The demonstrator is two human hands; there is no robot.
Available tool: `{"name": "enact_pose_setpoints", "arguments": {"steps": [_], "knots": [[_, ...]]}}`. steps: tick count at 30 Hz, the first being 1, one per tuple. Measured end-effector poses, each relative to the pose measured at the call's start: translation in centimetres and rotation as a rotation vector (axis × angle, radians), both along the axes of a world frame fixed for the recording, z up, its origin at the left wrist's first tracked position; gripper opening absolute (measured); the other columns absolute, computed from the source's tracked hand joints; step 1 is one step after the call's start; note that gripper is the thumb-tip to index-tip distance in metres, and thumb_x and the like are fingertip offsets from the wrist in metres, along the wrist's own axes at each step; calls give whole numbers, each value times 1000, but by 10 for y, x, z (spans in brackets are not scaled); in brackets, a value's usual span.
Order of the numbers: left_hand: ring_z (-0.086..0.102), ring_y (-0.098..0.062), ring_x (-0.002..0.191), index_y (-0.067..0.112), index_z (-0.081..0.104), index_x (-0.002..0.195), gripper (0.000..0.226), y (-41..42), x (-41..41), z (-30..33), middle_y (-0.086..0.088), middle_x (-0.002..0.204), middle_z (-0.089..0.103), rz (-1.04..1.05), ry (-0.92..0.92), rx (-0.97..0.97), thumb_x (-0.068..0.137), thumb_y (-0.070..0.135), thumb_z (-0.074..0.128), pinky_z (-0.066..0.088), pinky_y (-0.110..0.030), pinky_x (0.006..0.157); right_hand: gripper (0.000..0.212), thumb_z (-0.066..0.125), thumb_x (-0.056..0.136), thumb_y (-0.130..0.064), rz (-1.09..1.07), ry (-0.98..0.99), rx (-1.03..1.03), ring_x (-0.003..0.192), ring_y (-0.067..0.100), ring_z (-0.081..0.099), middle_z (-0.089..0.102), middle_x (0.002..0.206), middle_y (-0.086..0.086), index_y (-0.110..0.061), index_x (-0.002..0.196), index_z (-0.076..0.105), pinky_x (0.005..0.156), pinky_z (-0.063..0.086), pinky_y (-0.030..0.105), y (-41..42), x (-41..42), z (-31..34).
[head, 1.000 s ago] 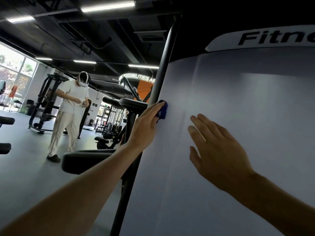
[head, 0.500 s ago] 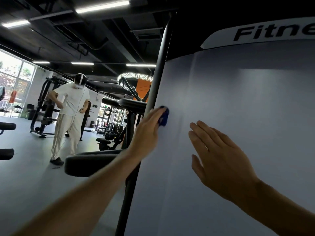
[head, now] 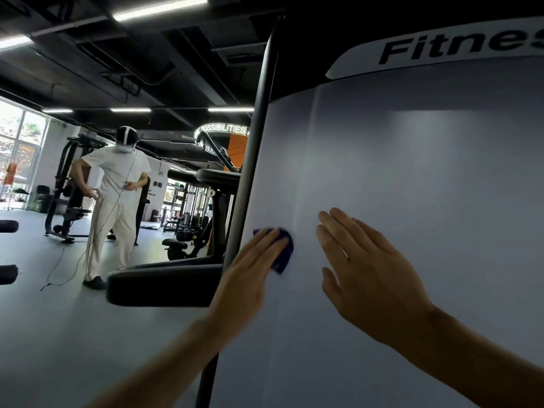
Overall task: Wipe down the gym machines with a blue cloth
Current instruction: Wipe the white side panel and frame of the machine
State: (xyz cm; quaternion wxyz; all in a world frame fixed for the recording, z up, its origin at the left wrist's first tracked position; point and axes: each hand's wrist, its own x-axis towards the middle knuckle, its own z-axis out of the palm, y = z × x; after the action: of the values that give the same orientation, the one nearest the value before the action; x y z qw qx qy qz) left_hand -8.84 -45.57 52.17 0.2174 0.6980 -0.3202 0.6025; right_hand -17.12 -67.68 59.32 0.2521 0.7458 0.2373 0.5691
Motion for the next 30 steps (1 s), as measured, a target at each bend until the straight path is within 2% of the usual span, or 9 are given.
{"name": "enact_pose_setpoints", "arguments": {"steps": [4,6,9,11,15,18,21,24,30], "knots": [[41,-22,148,20,42,158,53,-16,-10,112,-5,158,49,-186,179,-245,108,5,48,37,-49,121,65,35,97,-38,-16,-31,67,150,34,35,40,159,21,1,147,49,120,31,46,5,1,19],[39,-17,150,19,43,157,49,-31,-12,140,-2,159,47,-191,148,-305,109,8,45,32,-38,125,66,36,98,-40,-36,-41,96,150,34,34,37,160,21,1,149,47,120,28,46,5,1,24],[26,1,151,12,46,154,46,-37,-13,107,0,159,43,-89,-10,-227,109,13,42,19,-13,123,66,39,98,-38,-54,-46,98,151,34,33,37,160,22,2,149,45,122,27,46,-2,-3,18],[24,4,152,12,48,152,46,-35,-11,51,4,159,40,-62,-51,-152,107,18,41,24,-17,124,65,39,99,-36,-56,-38,76,153,33,29,34,162,21,2,151,42,123,26,46,-11,-7,9],[34,-12,153,20,38,156,45,-31,-17,-36,9,164,35,-31,-15,-80,113,32,35,35,-31,122,63,37,101,-36,-52,1,67,154,30,27,33,163,18,0,152,43,122,32,46,-21,-13,0],[32,-3,152,20,43,155,46,-30,-24,1,4,161,41,-100,82,-141,112,34,32,35,-37,121,64,36,99,-38,-54,-6,79,153,31,30,35,162,19,0,150,46,120,30,43,-19,-14,7],[43,-21,147,21,44,156,46,-44,-32,94,-4,157,49,-222,167,-280,110,17,40,39,-49,119,66,37,98,-39,-71,-24,90,152,33,30,34,162,20,1,150,44,119,27,43,-17,-14,16],[41,-21,149,18,47,154,47,-65,-33,141,-2,159,48,-145,96,-324,109,7,45,37,-41,122,67,42,98,-38,-69,-39,131,152,34,30,33,162,21,3,150,43,119,26,43,-19,-16,18],[32,-20,155,16,40,156,55,-59,-30,6,0,164,35,41,-122,-1,103,5,51,28,-32,126,64,38,98,-35,-43,-1,115,152,34,30,34,162,21,3,150,44,119,32,46,-33,-21,2]]}}
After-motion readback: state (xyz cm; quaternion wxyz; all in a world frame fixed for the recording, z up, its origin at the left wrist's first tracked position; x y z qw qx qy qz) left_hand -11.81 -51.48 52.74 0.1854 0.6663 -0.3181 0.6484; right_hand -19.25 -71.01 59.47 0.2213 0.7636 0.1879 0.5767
